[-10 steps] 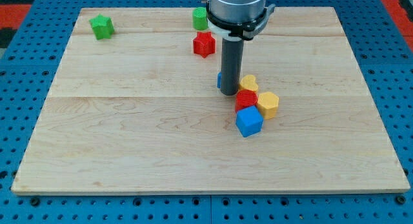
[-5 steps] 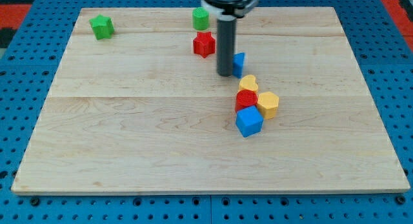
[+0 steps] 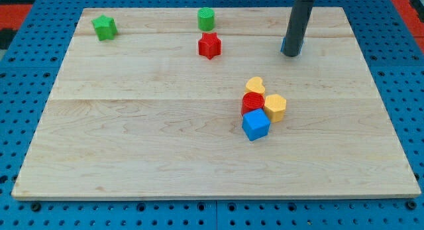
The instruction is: Place the bluetriangle horizontal to the green circle
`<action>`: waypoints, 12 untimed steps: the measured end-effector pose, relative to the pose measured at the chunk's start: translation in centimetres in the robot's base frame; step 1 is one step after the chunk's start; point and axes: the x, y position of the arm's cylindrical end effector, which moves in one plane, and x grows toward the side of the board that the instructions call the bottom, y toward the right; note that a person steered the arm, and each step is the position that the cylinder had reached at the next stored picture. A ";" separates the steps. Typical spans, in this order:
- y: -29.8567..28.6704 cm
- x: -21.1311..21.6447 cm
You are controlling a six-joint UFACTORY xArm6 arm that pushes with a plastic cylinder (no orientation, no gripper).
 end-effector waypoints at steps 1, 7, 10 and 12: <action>0.6 -1.5; 1.8 -5.0; -0.2 -4.9; -2.6 -3.3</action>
